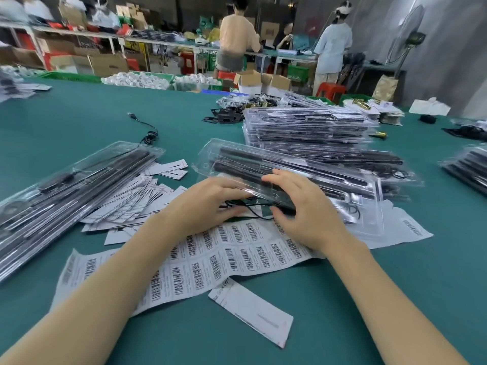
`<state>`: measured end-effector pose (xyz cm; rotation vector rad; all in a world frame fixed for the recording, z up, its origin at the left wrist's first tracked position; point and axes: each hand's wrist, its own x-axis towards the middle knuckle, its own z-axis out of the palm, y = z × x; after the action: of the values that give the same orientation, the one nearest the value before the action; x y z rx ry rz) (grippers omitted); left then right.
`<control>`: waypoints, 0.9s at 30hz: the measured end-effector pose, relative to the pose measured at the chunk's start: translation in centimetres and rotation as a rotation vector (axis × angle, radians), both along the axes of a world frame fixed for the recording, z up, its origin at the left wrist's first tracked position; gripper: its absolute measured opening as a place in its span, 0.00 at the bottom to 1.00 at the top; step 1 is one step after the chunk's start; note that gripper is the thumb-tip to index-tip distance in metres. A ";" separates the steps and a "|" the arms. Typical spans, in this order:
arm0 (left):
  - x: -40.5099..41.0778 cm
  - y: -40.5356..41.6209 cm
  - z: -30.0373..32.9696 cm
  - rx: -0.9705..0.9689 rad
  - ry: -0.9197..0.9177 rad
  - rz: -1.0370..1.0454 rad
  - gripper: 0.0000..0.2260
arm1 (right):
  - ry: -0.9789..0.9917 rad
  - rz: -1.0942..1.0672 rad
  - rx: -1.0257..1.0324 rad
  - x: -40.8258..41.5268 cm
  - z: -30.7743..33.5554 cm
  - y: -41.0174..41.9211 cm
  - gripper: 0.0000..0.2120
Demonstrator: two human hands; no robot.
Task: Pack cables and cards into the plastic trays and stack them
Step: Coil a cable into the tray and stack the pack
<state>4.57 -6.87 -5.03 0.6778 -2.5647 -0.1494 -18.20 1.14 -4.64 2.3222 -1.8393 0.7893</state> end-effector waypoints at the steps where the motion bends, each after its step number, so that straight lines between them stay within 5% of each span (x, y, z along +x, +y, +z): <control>1: 0.0 0.2 0.1 -0.018 0.002 -0.009 0.14 | -0.021 0.005 -0.026 -0.1 0.0 0.0 0.24; 8: 0.2 1.4 1.0 -0.021 0.030 -0.056 0.13 | -0.067 0.036 0.018 -0.6 0.4 1.6 0.18; 18: 1.5 2.9 -0.4 -0.053 -0.069 -0.034 0.15 | 0.004 0.061 0.108 -0.2 0.6 2.0 0.23; 27: 1.6 2.8 -1.0 0.108 0.137 -0.015 0.09 | -0.070 0.083 0.265 -0.6 1.2 1.8 0.28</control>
<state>6.16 -4.10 -5.99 0.6643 -2.4447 -0.3298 -18.76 2.98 -3.43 2.5754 -1.9984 0.6802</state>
